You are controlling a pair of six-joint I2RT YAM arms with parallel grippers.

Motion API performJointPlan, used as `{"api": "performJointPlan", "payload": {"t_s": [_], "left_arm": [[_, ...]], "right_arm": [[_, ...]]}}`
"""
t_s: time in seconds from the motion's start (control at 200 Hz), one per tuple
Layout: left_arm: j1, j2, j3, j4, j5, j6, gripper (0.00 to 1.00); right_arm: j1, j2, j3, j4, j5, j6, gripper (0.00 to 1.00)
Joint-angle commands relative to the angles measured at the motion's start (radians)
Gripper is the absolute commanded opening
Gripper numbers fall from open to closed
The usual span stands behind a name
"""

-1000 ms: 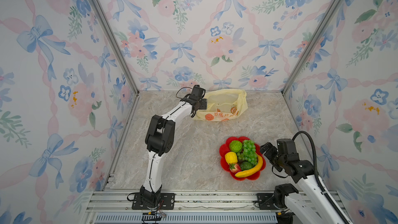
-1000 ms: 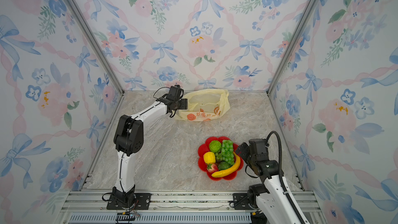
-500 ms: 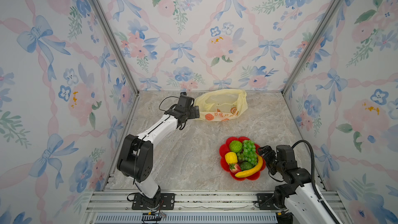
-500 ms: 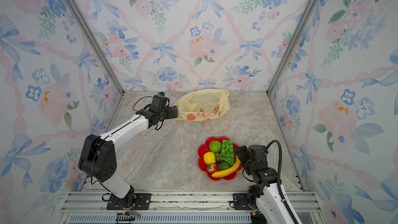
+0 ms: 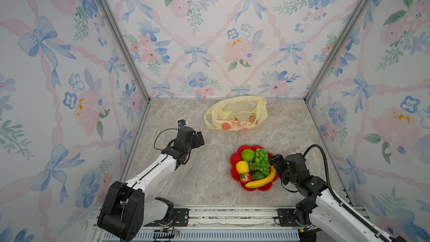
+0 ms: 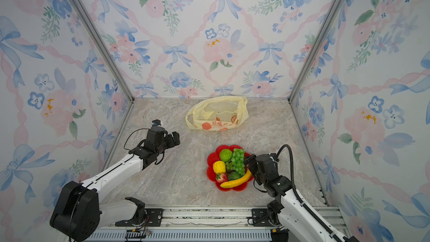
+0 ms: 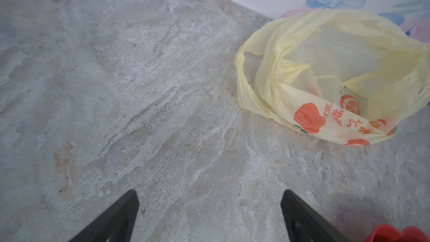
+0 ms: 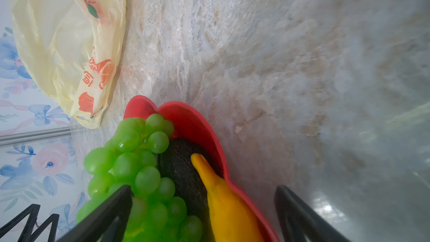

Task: Take fruits out of the plastic bag
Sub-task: Move the plate to the center of the table.

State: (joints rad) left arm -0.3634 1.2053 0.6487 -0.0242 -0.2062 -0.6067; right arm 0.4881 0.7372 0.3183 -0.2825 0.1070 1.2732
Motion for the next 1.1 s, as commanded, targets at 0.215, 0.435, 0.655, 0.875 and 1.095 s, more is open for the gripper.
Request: {"api": "performJointPlan", "payload": {"t_s": [0.215,0.435,0.655,0.875,1.095], "left_arm": [[0.019,-0.129,-0.134,0.024,-0.073,-0.005,0.98],[0.02,-0.166,-0.165,0.005,-0.094,-0.002,0.98],[0.02,-0.188,-0.185,-0.001,-0.104,-0.001,0.98],[0.021,-0.2,-0.2,-0.01,-0.114,-0.001,0.98],[0.021,-0.201,-0.203,-0.01,-0.123,0.001,0.98]], "right_arm": [[0.152,0.252,0.077,0.252,0.125,0.045,1.0],[0.199,0.424,0.142,0.366,0.125,0.046,0.99],[0.245,0.569,0.221,0.451,0.125,0.049,0.98],[0.258,0.679,0.289,0.487,0.118,0.038,0.99],[0.25,0.68,0.307,0.434,0.13,0.022,0.98]]}}
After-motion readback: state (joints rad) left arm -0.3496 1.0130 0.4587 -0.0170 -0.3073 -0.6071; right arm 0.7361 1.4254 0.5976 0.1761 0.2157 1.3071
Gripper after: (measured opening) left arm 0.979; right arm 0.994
